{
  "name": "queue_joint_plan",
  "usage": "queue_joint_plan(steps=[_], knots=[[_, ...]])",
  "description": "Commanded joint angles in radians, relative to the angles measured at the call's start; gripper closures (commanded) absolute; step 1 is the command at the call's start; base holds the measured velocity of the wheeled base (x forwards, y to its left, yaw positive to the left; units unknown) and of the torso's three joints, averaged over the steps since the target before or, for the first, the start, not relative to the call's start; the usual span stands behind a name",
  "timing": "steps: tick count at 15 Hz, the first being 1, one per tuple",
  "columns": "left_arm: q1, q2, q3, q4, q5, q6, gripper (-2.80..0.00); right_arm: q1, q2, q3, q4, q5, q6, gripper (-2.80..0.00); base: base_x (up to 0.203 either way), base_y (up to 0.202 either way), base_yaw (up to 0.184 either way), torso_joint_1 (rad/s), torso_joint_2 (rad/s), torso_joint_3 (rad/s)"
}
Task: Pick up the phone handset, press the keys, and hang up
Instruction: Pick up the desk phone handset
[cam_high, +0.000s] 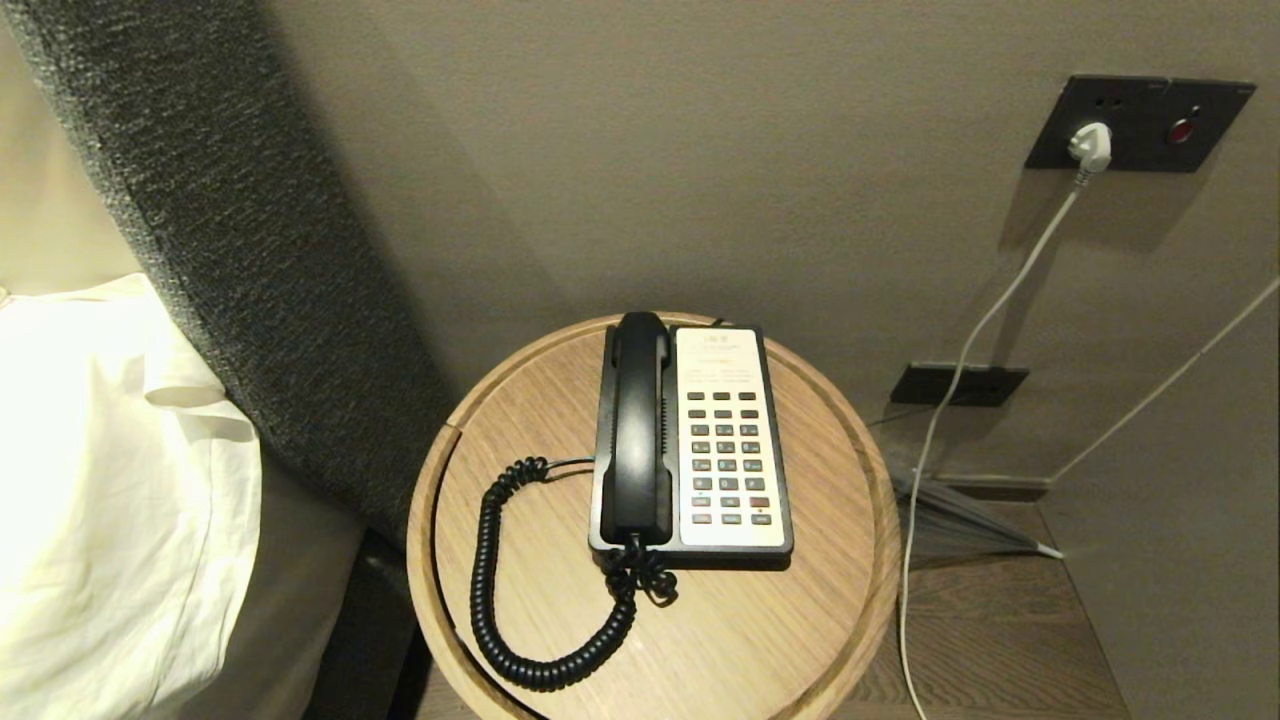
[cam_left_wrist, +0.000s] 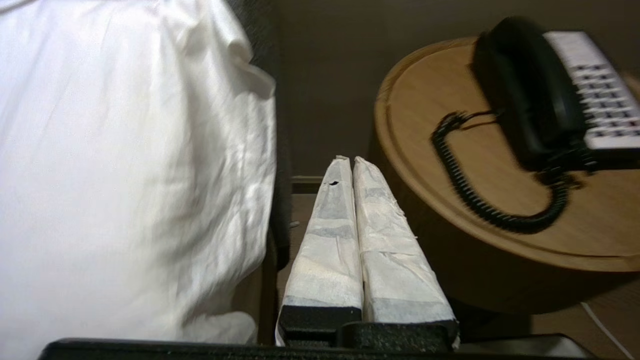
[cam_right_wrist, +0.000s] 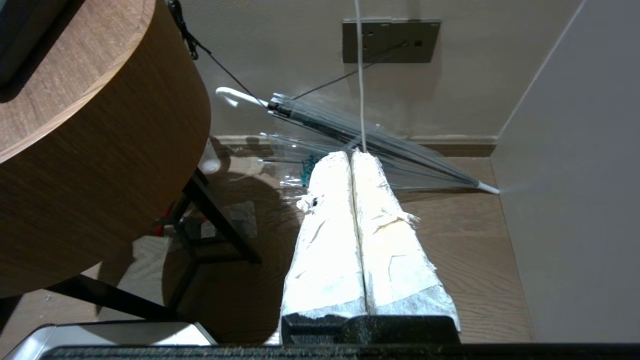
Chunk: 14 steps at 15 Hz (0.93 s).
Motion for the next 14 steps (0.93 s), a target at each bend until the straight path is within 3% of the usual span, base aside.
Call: queue_joint_plan(steps=[1, 5, 7, 11, 14], knots=[[0.002, 0.292, -0.242, 0.073, -0.073, -0.010, 0.00, -0.001, 0.000, 0.002, -0.001, 0.001, 0.001, 0.00, 0.000, 0.000, 0.000, 0.000, 0.00, 0.000], [-0.011, 0.704, -0.591, 0.129, -0.171, -0.050, 0.00, -0.001, 0.000, 0.002, -0.001, 0.000, 0.001, 0.00, 0.000, 0.000, 0.000, 0.000, 0.00, 0.000], [-0.079, 0.893, -0.794, 0.173, -0.190, -0.116, 0.00, -0.001, 0.000, 0.002, -0.001, 0.000, 0.001, 0.00, 0.000, 0.000, 0.000, 0.000, 0.00, 0.000], [-0.425, 1.183, -1.133, 0.374, -0.177, -0.366, 0.00, 0.000, 0.000, 0.002, -0.001, 0.000, 0.001, 0.00, 0.000, 0.000, 0.000, 0.000, 0.00, 0.000], [-0.594, 1.342, -1.199, 0.374, -0.036, -0.417, 0.00, -0.001, 0.000, 0.002, -0.001, 0.002, 0.001, 0.00, 0.000, 0.000, 0.000, 0.000, 0.00, 0.000]])
